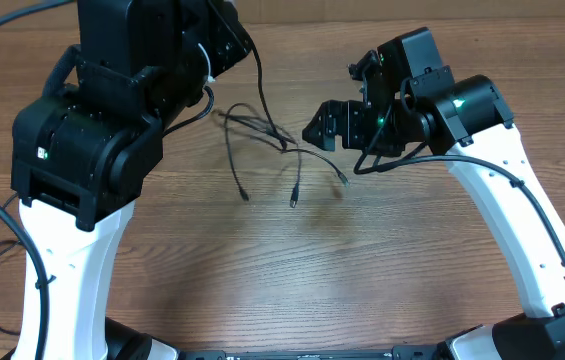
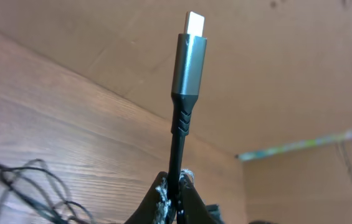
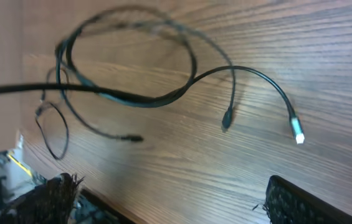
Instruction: Untangle cables
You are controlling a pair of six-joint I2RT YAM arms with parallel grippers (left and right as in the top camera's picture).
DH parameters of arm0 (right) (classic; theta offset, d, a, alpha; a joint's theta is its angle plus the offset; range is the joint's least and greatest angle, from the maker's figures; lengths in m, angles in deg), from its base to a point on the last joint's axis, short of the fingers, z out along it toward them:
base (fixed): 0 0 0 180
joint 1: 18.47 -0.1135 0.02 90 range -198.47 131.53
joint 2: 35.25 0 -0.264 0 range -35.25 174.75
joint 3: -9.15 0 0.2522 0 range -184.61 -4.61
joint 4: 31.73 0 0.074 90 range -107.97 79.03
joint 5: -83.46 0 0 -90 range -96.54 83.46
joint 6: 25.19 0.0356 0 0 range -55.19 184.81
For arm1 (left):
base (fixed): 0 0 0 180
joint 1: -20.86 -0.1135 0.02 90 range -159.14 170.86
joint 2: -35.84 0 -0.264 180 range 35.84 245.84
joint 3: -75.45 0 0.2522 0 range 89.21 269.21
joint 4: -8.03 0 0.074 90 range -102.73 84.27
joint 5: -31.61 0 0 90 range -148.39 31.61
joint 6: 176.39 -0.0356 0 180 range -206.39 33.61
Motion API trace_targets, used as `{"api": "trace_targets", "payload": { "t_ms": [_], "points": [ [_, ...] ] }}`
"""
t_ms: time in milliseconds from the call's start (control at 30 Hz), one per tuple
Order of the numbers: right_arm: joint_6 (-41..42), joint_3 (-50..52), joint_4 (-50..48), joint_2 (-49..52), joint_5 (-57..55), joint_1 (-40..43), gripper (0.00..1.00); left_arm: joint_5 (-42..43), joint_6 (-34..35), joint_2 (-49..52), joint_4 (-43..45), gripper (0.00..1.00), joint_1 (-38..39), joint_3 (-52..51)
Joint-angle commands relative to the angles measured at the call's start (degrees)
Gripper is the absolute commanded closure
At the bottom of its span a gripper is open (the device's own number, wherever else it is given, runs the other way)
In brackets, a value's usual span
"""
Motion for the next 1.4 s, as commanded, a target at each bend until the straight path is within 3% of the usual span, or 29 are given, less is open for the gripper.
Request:
{"api": "trace_targets", "payload": {
  "t_ms": [0, 667, 833, 1033, 1267, 1367],
  "points": [
    [5.4, -0.5, -1.7, 0.8, 0.2, -1.7, 0.06, -2.8, 6.9, -0.5, 0.5, 0.96, -0.3, 0.2],
    [11.1, -0.5, -7.4, 4.9, 1.3, -7.4, 0.09, -5.1, 6.9, -0.5, 1.0, 0.96, -0.3, 0.2],
    [19.2, -0.4, -11.5, 4.9, -4.9, -9.1, 0.13, -5.1, 6.9, -0.4, 1.2, 0.96, -0.3, 0.2],
    [20.1, -0.4, -17.9, 6.0, -9.2, -10.5, 0.14, -4.0, 6.9, -0.4, 1.2, 0.96, -0.3, 0.2],
    [20.0, -0.4, -21.0, 10.2, -14.2, -10.5, 0.33, -3.4, 6.9, -0.5, 1.9, 0.96, -0.3, 0.2],
    [20.0, -0.4, -21.0, 12.3, -16.4, -10.5, 0.34, -2.9, 6.9, -1.1, 3.2, 0.96, -0.3, 0.2]
  ]
}}
